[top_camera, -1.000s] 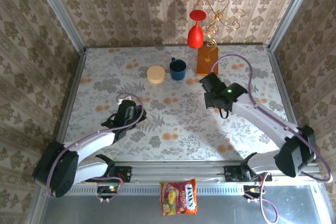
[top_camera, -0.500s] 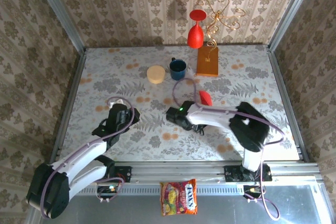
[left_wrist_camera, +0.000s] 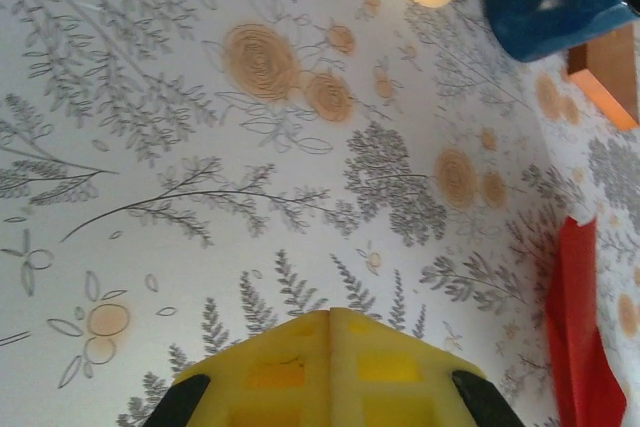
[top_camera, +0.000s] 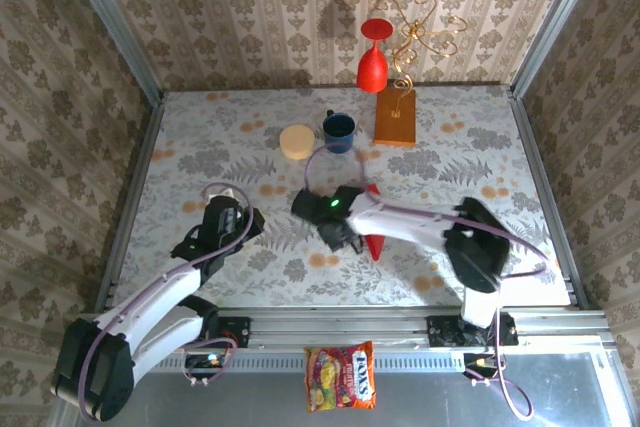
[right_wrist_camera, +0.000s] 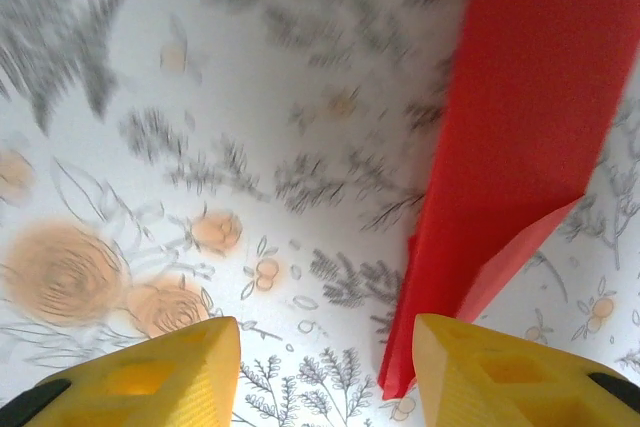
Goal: Fold a paper plane with a square sheet of paper (pick it up from the middle)
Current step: Turn over the paper at the center of the table, then fold the wing for the fifth time at the center of the table.
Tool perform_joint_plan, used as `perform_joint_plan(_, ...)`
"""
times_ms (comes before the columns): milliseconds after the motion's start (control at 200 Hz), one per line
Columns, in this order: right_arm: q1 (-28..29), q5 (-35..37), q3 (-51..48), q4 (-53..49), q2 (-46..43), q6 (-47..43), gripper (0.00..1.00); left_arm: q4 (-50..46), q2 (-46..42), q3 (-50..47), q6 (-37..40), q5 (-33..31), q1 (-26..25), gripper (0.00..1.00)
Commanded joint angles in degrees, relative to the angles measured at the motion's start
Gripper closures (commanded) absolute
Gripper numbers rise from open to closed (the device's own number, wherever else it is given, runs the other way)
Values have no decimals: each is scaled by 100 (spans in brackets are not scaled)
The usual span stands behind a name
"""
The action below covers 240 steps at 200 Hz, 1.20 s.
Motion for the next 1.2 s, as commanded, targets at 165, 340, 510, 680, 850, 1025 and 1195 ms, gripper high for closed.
perform_joint_plan(165, -2303, -1915, -1563, 1336, -1990, -80, 53, 372, 671, 935, 144, 101, -1135, 98)
perform_joint_plan(340, -3994, -3063, -2422, 1977, -2305, 35, 53, 1098, 1965, 1913, 66, -44, -2431, 98)
perform_joint_plan(510, -5081, -4036, -3113, 2841, -2168, 436, 53, 1810, 3432, 2840, -185, 287, -3246, 98)
perform_joint_plan(680, -5314, -4368, -3378, 3134, -1940, 414, 53, 2276, 4614, 3486, -486, 652, -3606, 98)
perform_joint_plan(850, -5323, -4590, -3660, 3333, -1905, 336, 53, 2531, 5330, 3714, -627, 758, -3580, 99)
perform_joint_plan(1025, -5296, -4796, -3996, 3656, -1894, 402, 54, 2540, 5657, 3714, -568, 774, -3378, 99)
perform_joint_plan(1195, -5068, -4994, -4064, 3827, -1727, 394, 55, 2599, 5926, 3617, -478, 997, -3038, 100)
